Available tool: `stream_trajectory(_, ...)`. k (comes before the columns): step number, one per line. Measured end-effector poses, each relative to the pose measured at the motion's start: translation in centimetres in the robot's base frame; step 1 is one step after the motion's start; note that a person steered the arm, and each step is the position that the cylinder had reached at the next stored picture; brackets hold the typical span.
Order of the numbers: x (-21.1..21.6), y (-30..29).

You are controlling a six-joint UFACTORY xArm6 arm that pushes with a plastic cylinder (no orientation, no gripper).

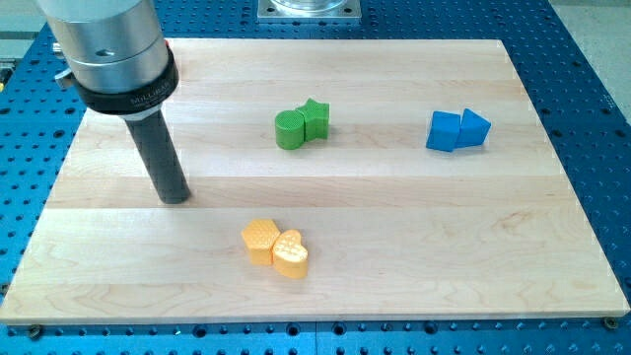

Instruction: Place the red circle at the top center of the board

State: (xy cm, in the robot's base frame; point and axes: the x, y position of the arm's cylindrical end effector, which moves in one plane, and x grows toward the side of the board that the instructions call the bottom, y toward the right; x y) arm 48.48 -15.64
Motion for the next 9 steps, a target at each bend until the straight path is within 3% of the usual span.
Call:
stream_trajectory(3,0.0,1.9)
stream_trajectory(4,-0.1,5.0)
stream_trajectory(7,-3.6,10.4)
stream_trajectory(9,2.0,3.7)
